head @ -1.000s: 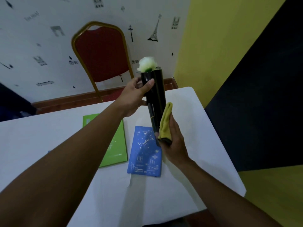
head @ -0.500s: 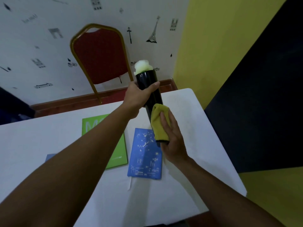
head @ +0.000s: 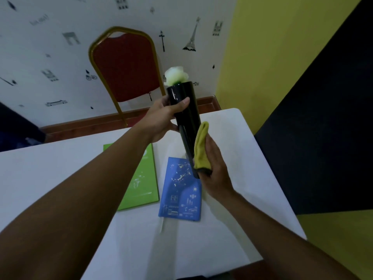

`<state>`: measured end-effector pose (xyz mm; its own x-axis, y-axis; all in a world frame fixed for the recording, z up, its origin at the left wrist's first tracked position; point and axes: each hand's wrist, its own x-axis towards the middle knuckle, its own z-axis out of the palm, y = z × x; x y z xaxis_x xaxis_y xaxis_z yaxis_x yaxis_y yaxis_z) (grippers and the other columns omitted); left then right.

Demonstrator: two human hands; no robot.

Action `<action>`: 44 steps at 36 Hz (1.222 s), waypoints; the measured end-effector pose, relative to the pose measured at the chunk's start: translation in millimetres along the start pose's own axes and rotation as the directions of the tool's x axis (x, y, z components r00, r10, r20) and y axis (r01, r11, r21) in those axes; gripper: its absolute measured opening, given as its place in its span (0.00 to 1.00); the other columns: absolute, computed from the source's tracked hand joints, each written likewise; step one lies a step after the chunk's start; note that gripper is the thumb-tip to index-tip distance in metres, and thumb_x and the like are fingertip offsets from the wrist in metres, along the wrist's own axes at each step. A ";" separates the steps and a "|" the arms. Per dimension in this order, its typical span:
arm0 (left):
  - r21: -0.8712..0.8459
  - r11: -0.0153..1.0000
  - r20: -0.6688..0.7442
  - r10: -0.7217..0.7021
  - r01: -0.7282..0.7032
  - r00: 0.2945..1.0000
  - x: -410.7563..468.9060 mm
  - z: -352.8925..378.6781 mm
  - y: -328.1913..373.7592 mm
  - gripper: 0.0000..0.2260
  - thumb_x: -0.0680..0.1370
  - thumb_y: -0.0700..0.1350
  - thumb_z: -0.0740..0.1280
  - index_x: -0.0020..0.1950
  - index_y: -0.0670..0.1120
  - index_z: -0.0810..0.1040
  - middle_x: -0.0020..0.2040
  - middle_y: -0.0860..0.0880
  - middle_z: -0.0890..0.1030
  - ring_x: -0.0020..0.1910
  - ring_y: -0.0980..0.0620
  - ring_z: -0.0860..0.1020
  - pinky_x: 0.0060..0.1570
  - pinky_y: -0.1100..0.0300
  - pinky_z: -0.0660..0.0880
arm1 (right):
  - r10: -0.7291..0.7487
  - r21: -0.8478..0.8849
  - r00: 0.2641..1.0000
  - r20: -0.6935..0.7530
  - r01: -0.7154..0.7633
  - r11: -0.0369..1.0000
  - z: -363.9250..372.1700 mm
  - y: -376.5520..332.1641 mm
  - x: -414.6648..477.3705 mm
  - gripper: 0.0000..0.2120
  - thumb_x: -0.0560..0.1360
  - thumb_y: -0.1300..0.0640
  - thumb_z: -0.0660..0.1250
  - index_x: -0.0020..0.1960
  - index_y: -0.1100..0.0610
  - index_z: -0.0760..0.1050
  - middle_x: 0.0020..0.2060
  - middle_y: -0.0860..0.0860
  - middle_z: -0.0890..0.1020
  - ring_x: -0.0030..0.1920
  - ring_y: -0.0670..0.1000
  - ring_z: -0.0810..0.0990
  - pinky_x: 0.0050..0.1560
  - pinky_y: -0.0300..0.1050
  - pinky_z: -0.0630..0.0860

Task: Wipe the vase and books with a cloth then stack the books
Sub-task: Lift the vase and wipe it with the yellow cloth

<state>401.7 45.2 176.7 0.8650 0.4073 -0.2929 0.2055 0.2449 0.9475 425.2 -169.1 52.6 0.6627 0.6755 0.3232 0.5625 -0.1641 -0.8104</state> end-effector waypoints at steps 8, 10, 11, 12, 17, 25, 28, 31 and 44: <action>-0.069 0.998 -0.086 0.005 -0.011 0.996 -0.5 15.0 -8.8 0.25 0.80 0.54 0.71 0.74 0.47 0.72 0.66 0.45 0.82 0.62 0.45 0.83 0.47 0.45 0.85 | -0.046 -0.176 0.990 -0.131 0.022 0.984 11.8 -3.8 -9.1 0.43 0.77 0.50 0.73 0.83 0.51 0.51 0.75 0.60 0.66 0.74 0.59 0.70 0.62 0.55 0.81; -0.028 1.000 -0.137 0.004 -0.008 0.991 1.0 20.6 -7.0 0.30 0.77 0.60 0.73 0.74 0.48 0.71 0.65 0.47 0.82 0.61 0.46 0.83 0.47 0.45 0.84 | -0.087 -0.260 0.984 -0.154 0.044 0.965 13.2 -3.7 -7.4 0.42 0.77 0.48 0.74 0.83 0.50 0.53 0.75 0.62 0.67 0.74 0.61 0.70 0.62 0.59 0.80; 0.006 1.000 -0.163 0.009 -0.008 0.987 1.3 22.7 -6.3 0.32 0.75 0.62 0.74 0.74 0.49 0.71 0.64 0.47 0.82 0.60 0.46 0.83 0.48 0.45 0.84 | -0.100 -0.298 0.982 -0.162 0.048 0.953 14.0 -4.0 -7.1 0.41 0.78 0.47 0.73 0.82 0.51 0.55 0.75 0.62 0.67 0.74 0.61 0.70 0.62 0.60 0.80; 0.037 0.999 -0.186 0.014 -0.007 0.982 1.9 23.9 -6.1 0.33 0.74 0.62 0.75 0.74 0.50 0.71 0.64 0.48 0.82 0.60 0.46 0.83 0.49 0.44 0.84 | -0.112 -0.333 0.980 -0.167 0.051 0.942 14.8 -4.4 -7.3 0.39 0.78 0.45 0.72 0.82 0.52 0.56 0.75 0.63 0.67 0.74 0.62 0.70 0.63 0.60 0.79; 0.030 1.000 -0.175 0.014 -0.009 0.984 2.6 25.7 -3.6 0.22 0.77 0.55 0.75 0.67 0.50 0.74 0.60 0.48 0.83 0.57 0.48 0.83 0.51 0.46 0.82 | -0.096 -0.379 0.985 -0.147 0.033 0.925 14.3 -8.7 -11.6 0.36 0.80 0.46 0.68 0.81 0.52 0.55 0.78 0.63 0.64 0.75 0.61 0.67 0.67 0.55 0.75; -0.063 0.998 -0.079 0.010 -0.015 0.997 -4.3 21.9 -5.7 0.21 0.80 0.48 0.73 0.70 0.44 0.76 0.58 0.47 0.85 0.55 0.48 0.86 0.47 0.46 0.84 | -0.035 0.026 0.999 -0.028 0.036 0.999 -26.4 -34.0 63.7 0.36 0.77 0.60 0.58 0.83 0.56 0.53 0.82 0.55 0.60 0.82 0.46 0.57 0.77 0.35 0.59; -0.086 0.996 -0.013 0.007 -0.008 1.000 -7.7 25.5 -5.9 0.17 0.81 0.46 0.71 0.69 0.43 0.77 0.53 0.48 0.86 0.52 0.49 0.86 0.44 0.46 0.83 | -0.069 0.029 0.996 -0.062 0.071 0.997 -36.1 -39.7 84.2 0.35 0.80 0.65 0.61 0.83 0.59 0.52 0.83 0.56 0.56 0.80 0.34 0.49 0.74 0.29 0.56; -0.101 0.995 -0.020 0.022 -0.024 1.000 -6.6 26.2 -3.2 0.18 0.81 0.46 0.71 0.70 0.44 0.75 0.56 0.47 0.85 0.55 0.47 0.85 0.45 0.44 0.83 | -0.117 -0.017 0.990 -0.077 0.116 0.993 -30.7 -42.4 72.1 0.36 0.79 0.70 0.62 0.83 0.61 0.51 0.83 0.57 0.53 0.81 0.38 0.48 0.75 0.29 0.55; -0.044 0.999 -0.004 0.025 -0.025 1.000 -3.1 17.6 -8.7 0.17 0.82 0.46 0.70 0.70 0.47 0.76 0.59 0.48 0.85 0.56 0.48 0.86 0.48 0.42 0.84 | -0.071 0.043 0.997 -0.016 0.072 0.996 -22.0 -17.2 24.7 0.33 0.77 0.70 0.60 0.81 0.63 0.57 0.81 0.57 0.60 0.81 0.49 0.59 0.76 0.35 0.61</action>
<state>405.3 26.3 171.7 0.8678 0.4172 -0.2699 0.1634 0.2733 0.9479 442.7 -165.4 85.2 0.6286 0.6741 0.3879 0.5872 -0.0843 -0.8050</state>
